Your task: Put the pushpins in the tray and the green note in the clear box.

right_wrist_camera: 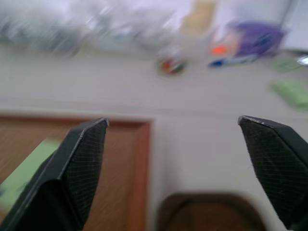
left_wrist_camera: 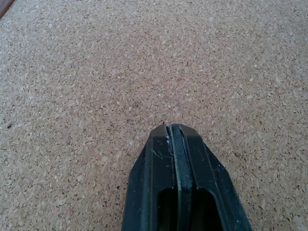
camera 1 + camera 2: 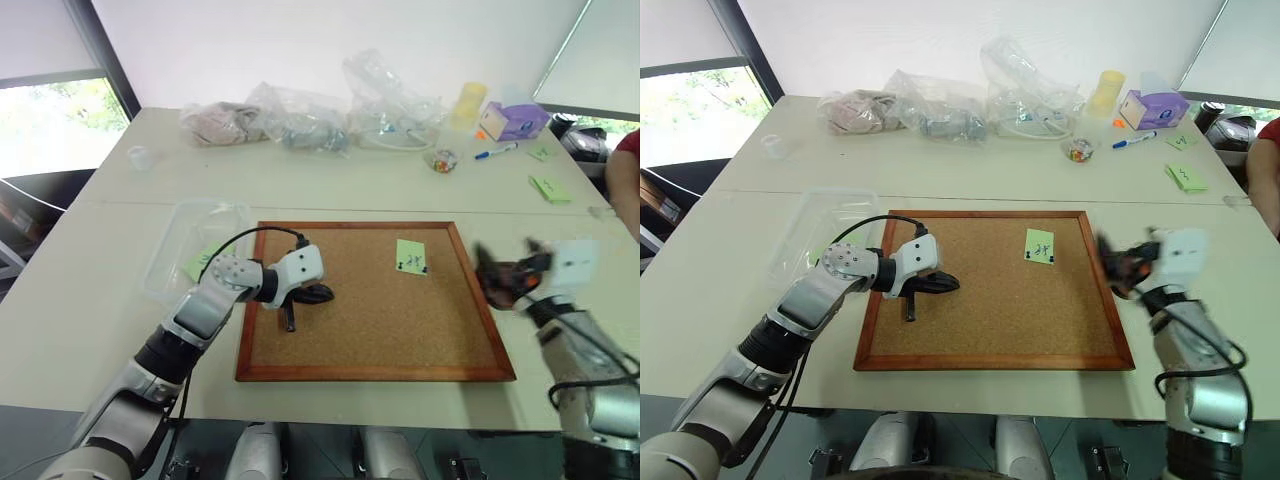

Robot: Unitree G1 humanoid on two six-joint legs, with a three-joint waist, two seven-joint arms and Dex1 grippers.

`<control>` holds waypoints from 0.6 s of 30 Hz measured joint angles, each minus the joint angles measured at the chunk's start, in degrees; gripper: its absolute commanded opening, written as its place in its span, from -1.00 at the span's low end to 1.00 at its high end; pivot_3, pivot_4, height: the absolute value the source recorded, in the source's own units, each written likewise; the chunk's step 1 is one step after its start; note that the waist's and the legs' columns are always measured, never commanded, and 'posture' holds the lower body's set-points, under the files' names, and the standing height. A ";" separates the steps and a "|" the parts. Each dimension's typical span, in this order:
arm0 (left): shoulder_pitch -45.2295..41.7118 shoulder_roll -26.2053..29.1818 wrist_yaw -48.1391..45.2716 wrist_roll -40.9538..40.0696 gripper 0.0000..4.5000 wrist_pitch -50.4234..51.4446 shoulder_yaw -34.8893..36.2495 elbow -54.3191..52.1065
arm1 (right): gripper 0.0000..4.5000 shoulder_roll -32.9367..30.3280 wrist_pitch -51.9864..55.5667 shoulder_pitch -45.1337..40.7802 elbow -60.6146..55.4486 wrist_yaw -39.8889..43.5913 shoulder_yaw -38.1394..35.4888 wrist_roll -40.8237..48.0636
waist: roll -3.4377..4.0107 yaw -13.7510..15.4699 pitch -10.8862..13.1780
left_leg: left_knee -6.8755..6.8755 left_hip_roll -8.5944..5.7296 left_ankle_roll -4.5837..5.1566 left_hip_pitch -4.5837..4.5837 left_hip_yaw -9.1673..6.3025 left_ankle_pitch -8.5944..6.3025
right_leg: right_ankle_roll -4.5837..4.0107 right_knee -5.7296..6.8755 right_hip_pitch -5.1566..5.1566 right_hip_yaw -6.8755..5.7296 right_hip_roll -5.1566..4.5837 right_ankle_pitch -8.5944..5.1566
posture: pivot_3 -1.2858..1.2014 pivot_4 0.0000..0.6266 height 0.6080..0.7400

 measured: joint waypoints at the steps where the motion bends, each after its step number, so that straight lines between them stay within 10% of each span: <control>1: 0.00 -0.01 0.00 0.00 -1.00 -0.03 0.00 0.01 | 0.98 0.52 0.77 0.29 0.00 0.60 1.81 0.06 | 0.00 0.01 0.00 | 0.00 0.00 0.00 0.00 0.00 0.00 | -0.01 0.00 0.00 0.00 -0.01 0.00 | 0.03 -0.52 0.96; 18: 0.04 -0.13 0.00 0.24 -1.00 -0.05 0.00 -0.07 | 0.88 3.14 -3.97 -3.36 6.88 2.15 6.51 -2.67 | 0.00 0.05 0.00 | 0.00 -0.02 0.00 0.00 -0.01 0.00 | 0.00 -0.01 0.00 -0.02 0.00 0.00 | 0.03 -0.52 0.96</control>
